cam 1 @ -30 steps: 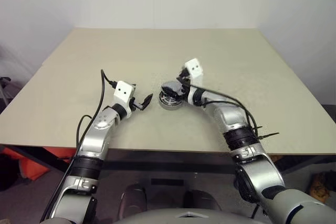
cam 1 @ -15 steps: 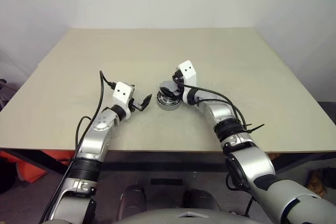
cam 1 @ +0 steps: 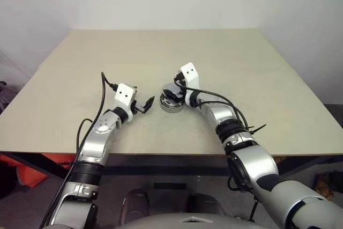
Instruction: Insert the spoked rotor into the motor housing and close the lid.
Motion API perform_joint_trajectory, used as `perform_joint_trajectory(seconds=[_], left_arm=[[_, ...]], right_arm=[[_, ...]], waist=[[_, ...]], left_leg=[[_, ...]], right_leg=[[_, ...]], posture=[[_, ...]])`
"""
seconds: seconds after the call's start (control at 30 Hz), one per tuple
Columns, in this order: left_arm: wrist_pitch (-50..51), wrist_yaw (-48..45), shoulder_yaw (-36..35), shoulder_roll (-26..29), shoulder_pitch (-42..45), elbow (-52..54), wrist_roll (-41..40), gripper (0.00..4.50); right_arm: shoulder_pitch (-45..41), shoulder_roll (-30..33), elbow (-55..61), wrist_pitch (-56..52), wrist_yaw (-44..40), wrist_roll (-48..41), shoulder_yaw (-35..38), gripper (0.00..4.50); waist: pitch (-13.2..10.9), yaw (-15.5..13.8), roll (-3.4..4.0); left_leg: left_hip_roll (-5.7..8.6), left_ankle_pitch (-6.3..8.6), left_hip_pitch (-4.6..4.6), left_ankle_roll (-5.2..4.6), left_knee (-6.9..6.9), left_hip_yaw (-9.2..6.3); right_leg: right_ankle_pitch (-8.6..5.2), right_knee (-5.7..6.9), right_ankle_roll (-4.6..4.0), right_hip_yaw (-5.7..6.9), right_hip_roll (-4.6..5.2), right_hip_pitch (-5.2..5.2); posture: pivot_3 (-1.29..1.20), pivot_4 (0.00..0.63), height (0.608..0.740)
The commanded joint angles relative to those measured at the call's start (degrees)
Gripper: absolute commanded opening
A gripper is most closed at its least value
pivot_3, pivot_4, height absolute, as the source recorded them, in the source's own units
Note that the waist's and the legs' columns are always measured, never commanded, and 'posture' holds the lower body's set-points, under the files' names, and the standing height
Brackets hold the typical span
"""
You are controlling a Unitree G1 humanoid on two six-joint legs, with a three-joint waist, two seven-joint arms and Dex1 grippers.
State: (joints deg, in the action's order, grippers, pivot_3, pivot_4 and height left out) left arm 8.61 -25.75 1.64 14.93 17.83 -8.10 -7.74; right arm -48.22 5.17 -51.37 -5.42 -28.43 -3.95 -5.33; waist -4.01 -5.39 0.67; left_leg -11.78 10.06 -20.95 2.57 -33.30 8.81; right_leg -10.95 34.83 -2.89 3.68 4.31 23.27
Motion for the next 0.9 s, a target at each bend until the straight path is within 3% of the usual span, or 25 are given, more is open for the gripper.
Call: perform_joint_trajectory(seconds=[0.03, 0.1, 0.13, 0.37, 0.53, 0.9], left_arm=[[-0.6, 0.3, -1.0, 0.5, 0.5, 2.7, -0.1, 4.5], [-0.6, 0.3, -1.0, 0.5, 0.5, 2.7, -0.1, 4.5], [-0.6, 0.3, -0.9, 0.5, 0.5, 2.8, -0.1, 4.5], [-0.8, 0.2, -1.0, 0.6, 0.8, 2.3, -0.2, 4.5], [-0.9, 0.2, -1.1, 0.7, 0.9, 2.1, -0.2, 4.5], [-0.7, 0.0, -1.0, 0.9, 0.6, 2.3, -0.3, 4.5]], right_arm=[[-1.3, 0.0, -0.5, -1.2, -0.6, -0.5, 1.5, 3.89], [-1.4, -0.1, -0.2, -2.2, -0.9, -0.7, 1.9, 3.24], [-1.3, -0.1, 0.2, -2.8, -1.3, -0.8, 2.0, 3.16], [-0.8, -0.5, 2.3, -4.9, -2.6, -1.4, 3.1, 3.16], [1.1, -0.7, 9.3, -4.4, -8.4, -5.3, 4.9, 3.16], [6.5, 2.9, 16.3, -4.1, -16.0, -3.8, 1.5, 3.16]], waist=[[0.0, 0.0, 0.0], [0.0, 0.0, 0.0], [0.0, 0.0, 0.0], [0.0, 0.0, 0.0], [0.0, 0.0, 0.0], [0.0, -0.1, 0.0]], left_leg=[[0.0, 0.0, 0.0, 0.0, 0.0, 0.0], [0.0, 0.0, 0.0, 0.0, -0.01, 0.0], [0.0, 0.0, -0.01, 0.0, -0.01, 0.0], [0.0, 0.0, -0.01, 0.0, -0.01, 0.0], [-0.01, 0.0, -0.04, -0.01, 0.0, 0.0], [0.0, 0.01, -0.08, -0.04, -0.01, 0.0]], right_leg=[[0.0, 0.0, 0.0, 0.0, 0.0, 0.0], [0.0, 0.01, 0.0, 0.0, 0.0, 0.0], [0.0, 0.01, 0.0, 0.0, 0.0, 0.0], [0.0, 0.01, -0.01, 0.0, 0.0, 0.0], [0.0, 0.0, -0.01, 0.0, -0.01, 0.03], [0.0, -0.01, -0.01, 0.0, 0.0, 0.04]], posture=[[0.0, 0.0, 0.74], [0.0, 0.0, 0.74], [0.0, 0.0, 0.74], [0.0, 0.0, 0.74], [0.0, 0.0, 0.74], [0.0, 0.0, 0.74]])
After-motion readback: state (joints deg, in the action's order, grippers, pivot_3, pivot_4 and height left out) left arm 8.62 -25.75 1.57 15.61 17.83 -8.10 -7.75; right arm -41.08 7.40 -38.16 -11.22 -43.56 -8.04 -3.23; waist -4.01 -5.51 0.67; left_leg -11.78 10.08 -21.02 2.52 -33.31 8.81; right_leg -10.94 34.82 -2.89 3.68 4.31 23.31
